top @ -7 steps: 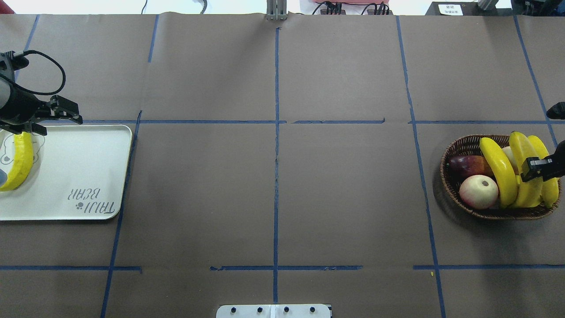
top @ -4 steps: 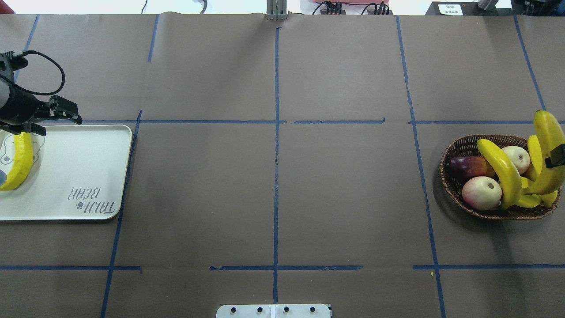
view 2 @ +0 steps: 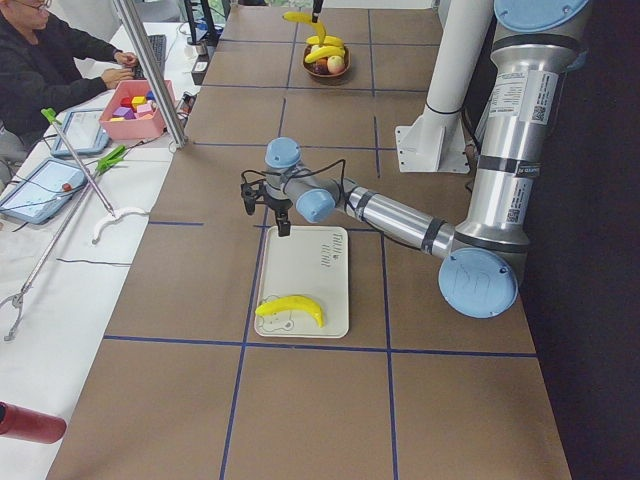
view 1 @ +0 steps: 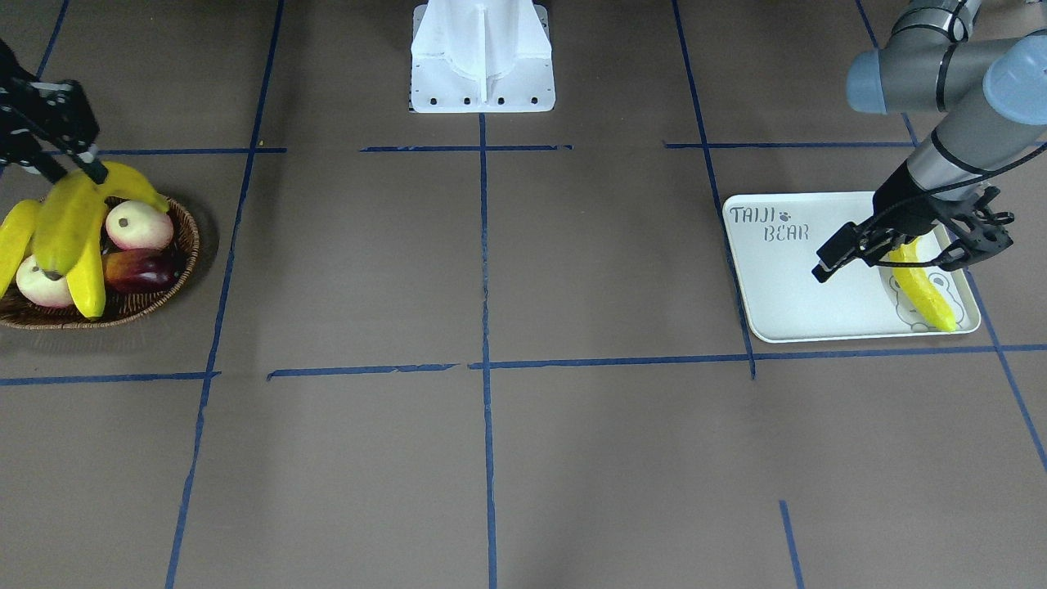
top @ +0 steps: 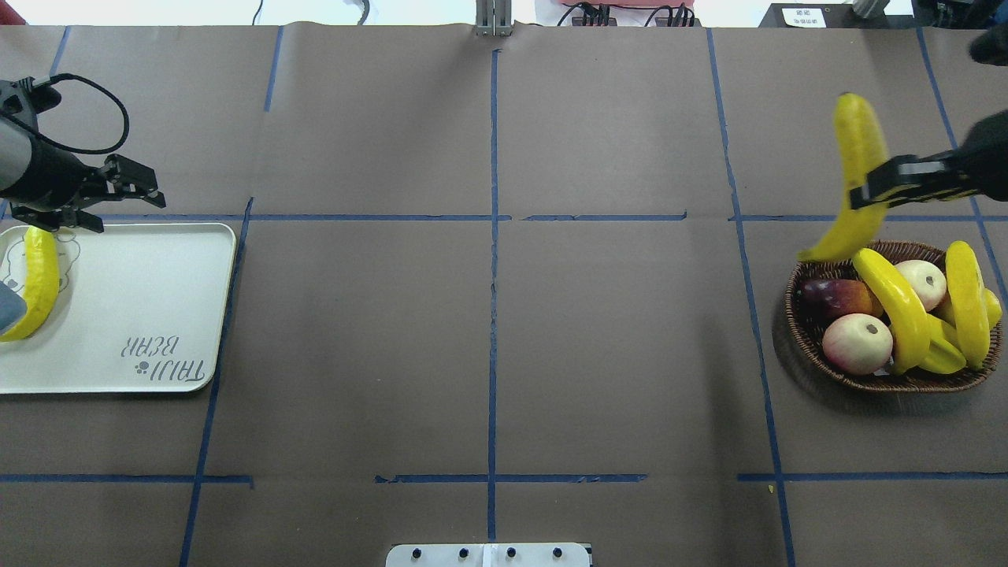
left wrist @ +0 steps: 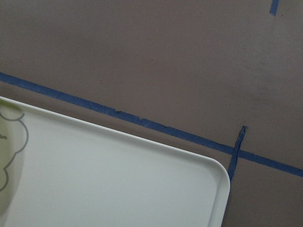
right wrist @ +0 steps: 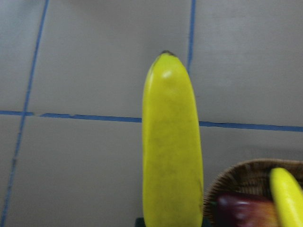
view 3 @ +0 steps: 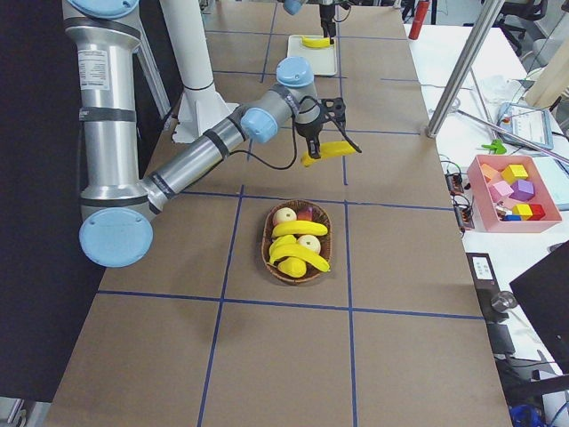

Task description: Transfer all bananas from basket to plate

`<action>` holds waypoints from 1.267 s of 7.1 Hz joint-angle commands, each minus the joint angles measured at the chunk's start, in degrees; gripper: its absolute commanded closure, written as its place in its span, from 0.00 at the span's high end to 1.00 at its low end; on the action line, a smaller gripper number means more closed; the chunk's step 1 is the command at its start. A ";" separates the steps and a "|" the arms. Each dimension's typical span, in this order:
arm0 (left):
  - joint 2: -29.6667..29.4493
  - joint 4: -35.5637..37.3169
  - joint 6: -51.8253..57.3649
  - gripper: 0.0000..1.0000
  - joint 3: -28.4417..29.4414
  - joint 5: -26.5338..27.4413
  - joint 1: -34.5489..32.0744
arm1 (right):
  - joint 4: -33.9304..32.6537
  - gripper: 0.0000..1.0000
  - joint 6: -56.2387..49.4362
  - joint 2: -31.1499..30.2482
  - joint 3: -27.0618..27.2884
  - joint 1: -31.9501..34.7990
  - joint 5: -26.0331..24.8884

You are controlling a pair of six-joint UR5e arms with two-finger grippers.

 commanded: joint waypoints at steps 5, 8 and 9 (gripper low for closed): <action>-18.18 -19.84 -31.28 0.99 1.03 -0.02 8.48 | 13.13 0.02 17.78 18.01 -7.29 -24.07 -9.76; -22.06 -28.30 -45.22 0.99 1.12 3.20 14.78 | 16.14 0.02 20.61 21.17 -9.48 -28.76 -15.43; -23.73 -27.69 -45.32 0.99 1.47 9.14 19.25 | 16.14 0.02 20.96 21.79 -9.67 -29.28 -15.51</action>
